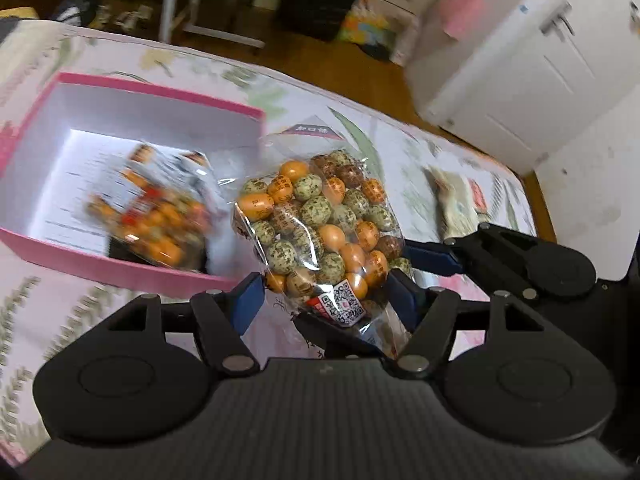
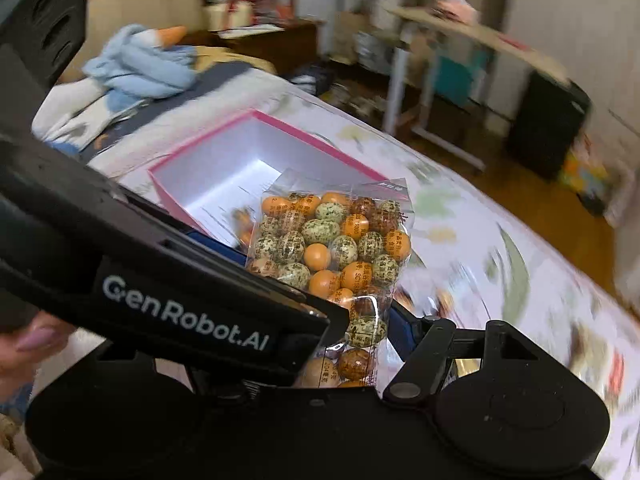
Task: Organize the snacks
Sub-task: 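Lift and carry the peanut bag with the left gripper into the box, then open the left gripper to drop the peanut bag into the box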
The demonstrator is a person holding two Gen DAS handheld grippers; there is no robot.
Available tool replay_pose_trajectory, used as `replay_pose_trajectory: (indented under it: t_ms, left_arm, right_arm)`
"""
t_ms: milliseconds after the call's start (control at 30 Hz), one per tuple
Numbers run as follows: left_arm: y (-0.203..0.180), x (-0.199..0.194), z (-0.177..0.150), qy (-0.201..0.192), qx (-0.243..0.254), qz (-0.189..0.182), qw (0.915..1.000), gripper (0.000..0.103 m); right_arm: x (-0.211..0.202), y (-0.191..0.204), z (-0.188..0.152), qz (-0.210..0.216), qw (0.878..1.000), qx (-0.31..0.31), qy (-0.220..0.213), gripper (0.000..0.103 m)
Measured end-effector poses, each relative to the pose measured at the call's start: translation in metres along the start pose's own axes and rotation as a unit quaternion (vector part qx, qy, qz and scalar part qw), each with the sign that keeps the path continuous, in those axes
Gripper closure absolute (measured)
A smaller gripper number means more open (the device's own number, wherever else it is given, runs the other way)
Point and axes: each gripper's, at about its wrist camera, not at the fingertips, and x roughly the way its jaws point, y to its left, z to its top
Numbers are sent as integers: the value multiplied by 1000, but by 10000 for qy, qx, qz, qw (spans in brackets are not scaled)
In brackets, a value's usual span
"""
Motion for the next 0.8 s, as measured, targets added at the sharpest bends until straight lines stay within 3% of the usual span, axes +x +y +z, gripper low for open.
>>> replay_pose_trajectory:
  t_ms: [167, 400, 533, 667, 800]
  left_arm:
    - [38, 0, 22, -313, -88, 126, 9994, 36]
    - [90, 41, 53, -204, -704, 224, 9971, 35]
    - [117, 60, 61, -130, -1094, 149, 9938, 35]
    - [135, 72, 62, -129, -1357, 369, 9900, 35]
    - [156, 77, 60, -162, -1747, 342, 9839, 35]
  right_arm:
    - [34, -1, 27, 278, 9979, -479, -332, 29]
    - [91, -8, 52, 486, 9965, -631, -263, 29]
    - [115, -4, 56, 527, 9923, -1093, -261, 29]
    - [137, 1, 65, 729, 9864, -1463, -194, 29]
    - [149, 9, 69, 772, 9798, -1836, -162, 29]
